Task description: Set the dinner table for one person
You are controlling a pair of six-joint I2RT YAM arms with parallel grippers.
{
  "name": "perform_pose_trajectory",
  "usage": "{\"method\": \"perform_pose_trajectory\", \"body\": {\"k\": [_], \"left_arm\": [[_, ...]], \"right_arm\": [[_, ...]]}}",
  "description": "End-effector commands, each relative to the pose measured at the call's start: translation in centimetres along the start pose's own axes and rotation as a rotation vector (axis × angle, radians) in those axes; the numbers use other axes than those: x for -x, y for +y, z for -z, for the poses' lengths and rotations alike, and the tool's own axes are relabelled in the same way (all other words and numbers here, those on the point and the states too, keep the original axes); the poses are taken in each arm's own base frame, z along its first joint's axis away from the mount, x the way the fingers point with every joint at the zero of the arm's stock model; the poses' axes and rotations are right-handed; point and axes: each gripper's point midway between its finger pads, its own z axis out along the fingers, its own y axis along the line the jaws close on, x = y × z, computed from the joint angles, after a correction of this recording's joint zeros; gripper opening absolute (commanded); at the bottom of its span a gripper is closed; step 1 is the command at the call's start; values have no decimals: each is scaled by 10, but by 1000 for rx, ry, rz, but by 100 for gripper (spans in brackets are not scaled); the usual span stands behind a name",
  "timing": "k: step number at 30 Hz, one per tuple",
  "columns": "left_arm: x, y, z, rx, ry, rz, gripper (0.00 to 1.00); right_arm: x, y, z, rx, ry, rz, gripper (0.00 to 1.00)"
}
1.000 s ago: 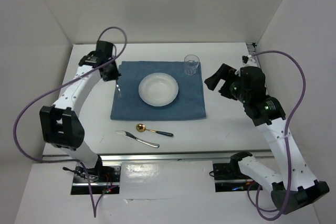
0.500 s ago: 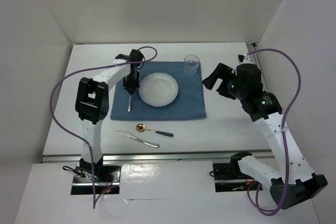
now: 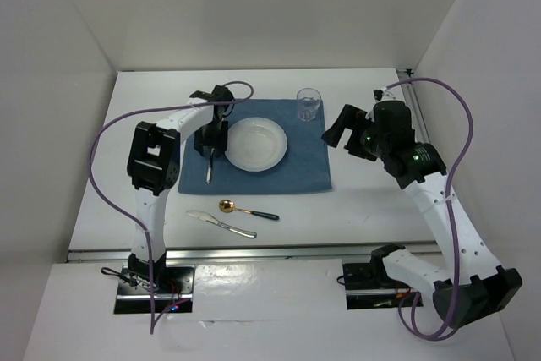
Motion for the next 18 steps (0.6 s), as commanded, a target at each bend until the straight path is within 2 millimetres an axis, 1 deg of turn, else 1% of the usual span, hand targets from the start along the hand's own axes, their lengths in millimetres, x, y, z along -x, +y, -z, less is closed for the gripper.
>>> {"method": "perform_pose_trajectory", "body": {"k": [1,2,3,4,5,6,7,8,9,10,11,12,13,14,15,16,17,18], "left_arm": [[19,8,34,10,-74,33,71],[23,9,42,4,-90,38,72],[28,6,53,-9,-120,37,75],[35,9,76,-25,-160,47,75],[40,12,89,-24,-188,55,75],[43,14,101,-32,-210,61,75],[54,18,128,-47,-273,79,75],[53,24,140,-41,-284,82,75],[55,26,154,-50,-308,90,75],[59,33,168,-60,-339,117,73],[58,42,186,-69,-371,135,73],[58,44,197,-81,-394,159,73],[59,52,207,-89,-416,197,73],[55,60,211,-88,-421,221,73],[51,65,228,-104,-456,241,73],[47,72,232,-113,-460,264,73],[40,74,229,-123,-449,268,73],[37,74,232,-139,-457,268,73]], "right_arm": [[-14,-1,-5,45,43,66,99],[-20,0,-9,67,71,83,99],[-30,5,-11,115,115,97,99],[-37,6,-18,140,144,124,99],[-49,3,-23,154,187,129,98],[-58,4,-26,180,222,133,96],[-66,6,-34,189,245,152,95],[-87,13,-37,212,296,181,93],[-96,12,-43,185,306,193,93],[-117,30,-48,223,342,218,93],[-136,33,-53,228,374,241,93],[-144,37,-59,208,364,282,93],[-169,51,-64,213,409,350,93],[-175,54,-70,189,408,383,93],[-179,53,-76,148,396,437,89],[-189,52,-88,148,414,527,88],[-196,65,-89,183,412,596,88],[-202,68,-92,196,425,647,88]]}}
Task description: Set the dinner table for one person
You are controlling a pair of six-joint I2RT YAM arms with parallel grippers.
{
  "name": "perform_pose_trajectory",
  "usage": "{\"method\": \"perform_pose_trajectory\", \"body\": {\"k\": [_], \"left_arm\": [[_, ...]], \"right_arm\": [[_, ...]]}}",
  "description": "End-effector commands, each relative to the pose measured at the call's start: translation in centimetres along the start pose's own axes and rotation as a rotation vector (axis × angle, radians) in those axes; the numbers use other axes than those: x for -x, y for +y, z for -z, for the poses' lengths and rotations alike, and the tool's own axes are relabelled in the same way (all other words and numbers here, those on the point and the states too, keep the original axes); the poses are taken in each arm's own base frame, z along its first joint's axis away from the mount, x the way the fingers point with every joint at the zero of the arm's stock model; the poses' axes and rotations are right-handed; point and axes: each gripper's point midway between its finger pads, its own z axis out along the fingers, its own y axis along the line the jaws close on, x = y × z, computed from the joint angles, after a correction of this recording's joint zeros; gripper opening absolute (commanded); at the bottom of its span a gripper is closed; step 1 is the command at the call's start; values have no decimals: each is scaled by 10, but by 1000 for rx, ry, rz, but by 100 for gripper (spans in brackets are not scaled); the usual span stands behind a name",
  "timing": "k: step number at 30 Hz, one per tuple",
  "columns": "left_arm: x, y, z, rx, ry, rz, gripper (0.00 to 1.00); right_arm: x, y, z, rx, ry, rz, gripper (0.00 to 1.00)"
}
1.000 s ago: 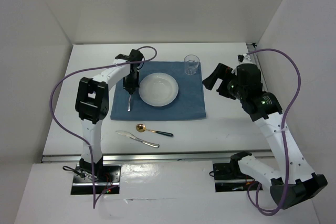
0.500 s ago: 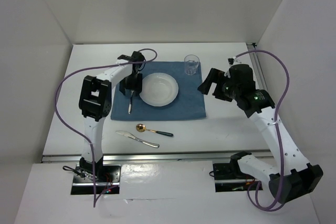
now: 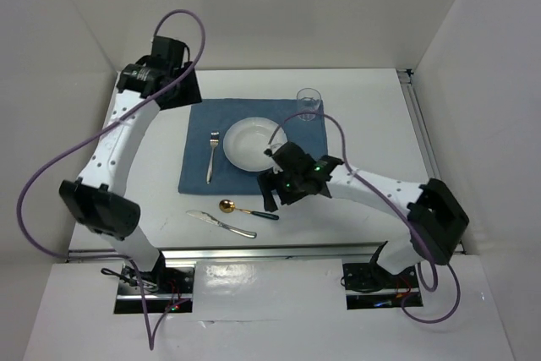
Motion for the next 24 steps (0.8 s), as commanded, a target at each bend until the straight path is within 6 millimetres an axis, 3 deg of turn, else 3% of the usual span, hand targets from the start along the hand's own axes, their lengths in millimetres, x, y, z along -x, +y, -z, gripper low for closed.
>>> {"method": "perform_pose_trajectory", "body": {"k": [1,6,11,19,24], "left_arm": [[-18,21,16,11,25,66,73],[-26,28,19,-8,27,85,72],[-38,27,14,-17,56,80,72],[-46,30,13,-17,58,80,70],[-39,41,19,6,28,99,70]], "right_arm": [[36,18,-19,-24,-96,253,89],[18,32,-49,16,-2,447,92],[9,42,-66,54,11,529,81],[-28,33,-101,37,105,557,67],[-45,26,-110,-16,133,579,60]]}}
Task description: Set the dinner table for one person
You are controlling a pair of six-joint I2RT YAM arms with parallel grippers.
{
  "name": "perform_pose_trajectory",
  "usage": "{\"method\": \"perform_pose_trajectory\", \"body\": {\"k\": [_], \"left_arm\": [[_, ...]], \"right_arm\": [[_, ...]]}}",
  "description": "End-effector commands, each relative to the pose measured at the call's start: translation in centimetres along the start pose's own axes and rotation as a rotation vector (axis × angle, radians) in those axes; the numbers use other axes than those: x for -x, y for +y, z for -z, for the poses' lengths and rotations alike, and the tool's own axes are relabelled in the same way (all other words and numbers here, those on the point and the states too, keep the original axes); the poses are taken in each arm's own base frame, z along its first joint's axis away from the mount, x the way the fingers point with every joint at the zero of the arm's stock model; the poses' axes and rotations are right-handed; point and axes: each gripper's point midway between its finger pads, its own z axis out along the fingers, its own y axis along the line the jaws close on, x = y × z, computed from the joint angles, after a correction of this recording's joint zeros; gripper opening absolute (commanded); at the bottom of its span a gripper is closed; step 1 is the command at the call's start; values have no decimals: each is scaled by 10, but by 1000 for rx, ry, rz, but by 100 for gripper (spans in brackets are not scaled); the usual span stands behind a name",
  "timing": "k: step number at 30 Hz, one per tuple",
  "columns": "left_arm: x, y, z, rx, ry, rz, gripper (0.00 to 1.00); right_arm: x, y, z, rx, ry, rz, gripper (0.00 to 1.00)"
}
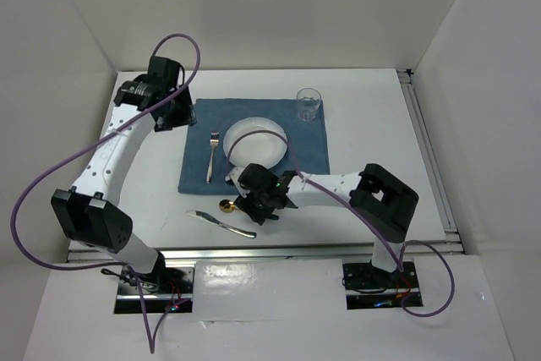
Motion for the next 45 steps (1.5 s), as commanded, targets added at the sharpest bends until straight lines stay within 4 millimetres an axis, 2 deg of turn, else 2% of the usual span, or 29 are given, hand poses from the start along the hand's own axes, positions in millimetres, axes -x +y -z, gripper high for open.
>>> {"method": "perform_pose_trajectory", "body": {"k": [1,4,6,9,11,13,15,16,17,20,21,25,26,27,28,29,30,32,33,35,36,38,39,41,42,44,45], "left_arm": [[16,5,20,-19,-86,51,70],[23,11,31,-20,-115,71,70],[30,9,41,-42,-142,77,70],[32,10,48,-49,-158,71,70],[32,11,48,-53,-155,78,70],[34,9,50,-66,-159,78,70],[32,10,50,-63,-151,77,70],[32,10,50,-63,-151,77,70],[34,9,52,-66,-159,78,70],[34,9,52,-67,-159,87,70],[37,9,59,-75,-177,91,70],[40,12,66,-78,-196,110,70],[37,11,64,-84,-183,108,70],[40,9,69,-103,-203,111,70],[37,10,66,-99,-194,109,70],[42,8,72,-113,-222,124,70],[40,7,71,-128,-225,124,70],[37,7,66,-124,-217,122,70],[34,8,65,-125,-218,122,70],[26,7,58,-124,-187,146,69],[15,6,47,-123,-153,140,69],[4,3,43,-146,-126,159,68],[-6,2,34,-140,-98,148,68],[-15,1,32,-140,-81,148,68],[-20,-1,30,-141,-68,138,68],[-19,-1,32,-135,-83,133,68],[-19,-1,32,-135,-83,133,68]], "right_arm": [[-20,2,-14,-20,41,19,55],[-22,2,-15,-20,41,19,47],[-20,8,-13,-3,33,28,36],[-26,14,-11,24,41,72,35],[-21,18,-5,47,22,86,33],[-24,25,-3,70,40,104,20],[-12,28,3,65,17,113,8],[-17,29,4,56,37,132,5],[-13,32,5,47,32,143,5],[6,28,22,-17,-11,161,5],[11,27,28,-30,-23,151,4],[39,15,69,-113,-99,134,4],[48,13,89,-130,-142,106,4],[51,11,99,-146,-163,89,4],[54,8,110,-164,-187,73,4],[59,3,130,-165,-234,21,4],[58,-10,139,-205,-253,-58,4],[53,-24,159,-222,-278,-155,4],[46,-44,163,-260,-274,-234,4],[39,-59,174,-291,-296,-395,0],[34,-76,173,-322,-293,-472,0],[27,-93,175,-348,-305,-633,0],[22,-113,175,-385,-303,-707,0],[24,-125,172,-380,-311,-767,0],[28,-141,167,-391,-332,-814,0],[34,-156,162,-394,-349,-844,0],[34,-165,149,-395,-336,-860,0]]}}
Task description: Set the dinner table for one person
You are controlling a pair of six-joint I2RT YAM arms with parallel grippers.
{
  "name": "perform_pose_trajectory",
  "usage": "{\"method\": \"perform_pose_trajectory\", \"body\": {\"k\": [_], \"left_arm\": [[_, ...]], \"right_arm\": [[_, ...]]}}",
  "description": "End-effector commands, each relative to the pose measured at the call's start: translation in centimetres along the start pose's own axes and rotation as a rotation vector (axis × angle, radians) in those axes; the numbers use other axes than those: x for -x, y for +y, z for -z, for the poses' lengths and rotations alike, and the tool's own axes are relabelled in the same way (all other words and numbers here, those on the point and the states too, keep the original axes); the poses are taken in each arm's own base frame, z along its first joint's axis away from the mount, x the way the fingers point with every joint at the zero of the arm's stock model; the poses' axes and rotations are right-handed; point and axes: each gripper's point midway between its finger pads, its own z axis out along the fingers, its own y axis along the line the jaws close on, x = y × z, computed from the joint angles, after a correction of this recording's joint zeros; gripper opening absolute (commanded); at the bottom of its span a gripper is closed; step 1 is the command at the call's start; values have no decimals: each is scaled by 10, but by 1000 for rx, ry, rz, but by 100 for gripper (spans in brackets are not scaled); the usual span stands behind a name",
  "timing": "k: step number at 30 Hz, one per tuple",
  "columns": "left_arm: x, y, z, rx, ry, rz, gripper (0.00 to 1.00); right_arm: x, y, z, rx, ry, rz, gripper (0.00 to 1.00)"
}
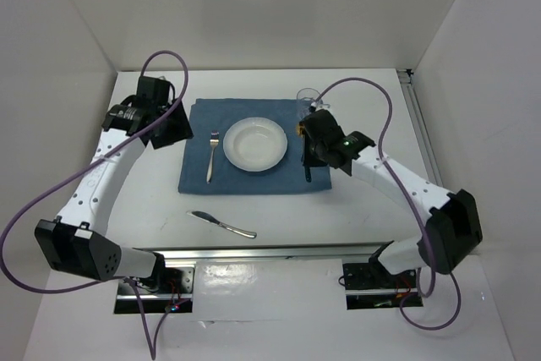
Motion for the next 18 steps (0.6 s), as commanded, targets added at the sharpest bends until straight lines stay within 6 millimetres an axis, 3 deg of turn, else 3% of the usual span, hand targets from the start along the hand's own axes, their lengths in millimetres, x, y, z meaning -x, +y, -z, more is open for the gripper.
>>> {"method": "perform_pose_trajectory", "body": {"k": [1,7,14,18], "left_arm": [[13,-12,18,-58,-73,25,68],[7,-11,17,-49,-64,27,68],[2,-8,18,-33,-61,19,68],[2,-7,18,-33,-61,19,68]], "right_arm": [[25,-5,-29,-7,-31,-135,0],[41,-36,-83,-84,-56,-199,0],[29,-43,-128,-87,3,-219,1],[25,-44,-141,-95,22,-194,18]]}}
